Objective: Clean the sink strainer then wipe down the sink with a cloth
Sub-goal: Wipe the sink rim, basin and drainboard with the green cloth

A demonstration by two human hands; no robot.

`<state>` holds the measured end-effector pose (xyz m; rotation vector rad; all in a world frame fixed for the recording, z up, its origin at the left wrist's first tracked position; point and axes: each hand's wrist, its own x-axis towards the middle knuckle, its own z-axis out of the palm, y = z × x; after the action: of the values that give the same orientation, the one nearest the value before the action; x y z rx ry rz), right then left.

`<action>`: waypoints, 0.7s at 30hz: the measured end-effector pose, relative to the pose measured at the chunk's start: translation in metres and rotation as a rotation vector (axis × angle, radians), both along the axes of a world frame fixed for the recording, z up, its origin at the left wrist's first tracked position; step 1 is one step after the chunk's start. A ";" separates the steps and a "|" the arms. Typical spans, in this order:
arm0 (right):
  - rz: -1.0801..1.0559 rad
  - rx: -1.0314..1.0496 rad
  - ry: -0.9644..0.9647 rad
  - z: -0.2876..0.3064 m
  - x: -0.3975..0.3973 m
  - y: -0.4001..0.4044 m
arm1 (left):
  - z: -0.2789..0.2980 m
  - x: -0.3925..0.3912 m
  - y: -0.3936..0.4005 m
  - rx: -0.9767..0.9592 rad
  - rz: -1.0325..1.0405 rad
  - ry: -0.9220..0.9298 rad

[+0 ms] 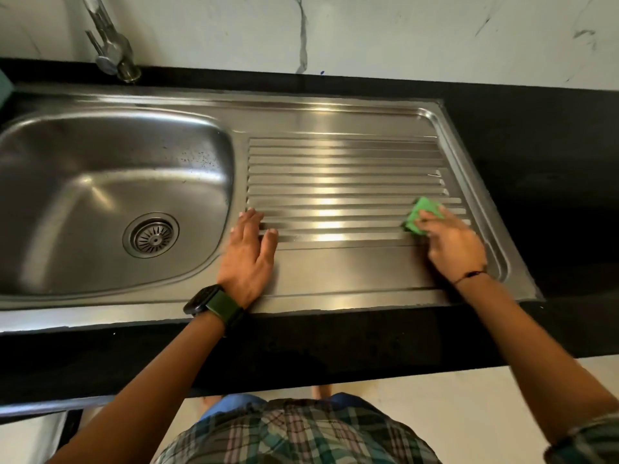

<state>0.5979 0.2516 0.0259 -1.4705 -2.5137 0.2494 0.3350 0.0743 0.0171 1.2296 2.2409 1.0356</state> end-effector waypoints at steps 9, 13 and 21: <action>-0.530 0.061 0.153 0.000 -0.019 0.020 | -0.003 0.005 0.013 -0.105 -0.142 0.151; -0.293 -0.027 0.128 0.003 -0.096 -0.004 | -0.006 0.002 0.016 -0.112 -0.133 0.152; 0.378 -0.171 0.109 -0.024 -0.241 -0.073 | -0.006 -0.002 0.018 0.101 0.129 0.085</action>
<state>0.3572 0.1788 0.0019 -0.9875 -2.7160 0.6013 0.3331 0.0925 0.0111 1.2041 2.3862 1.1778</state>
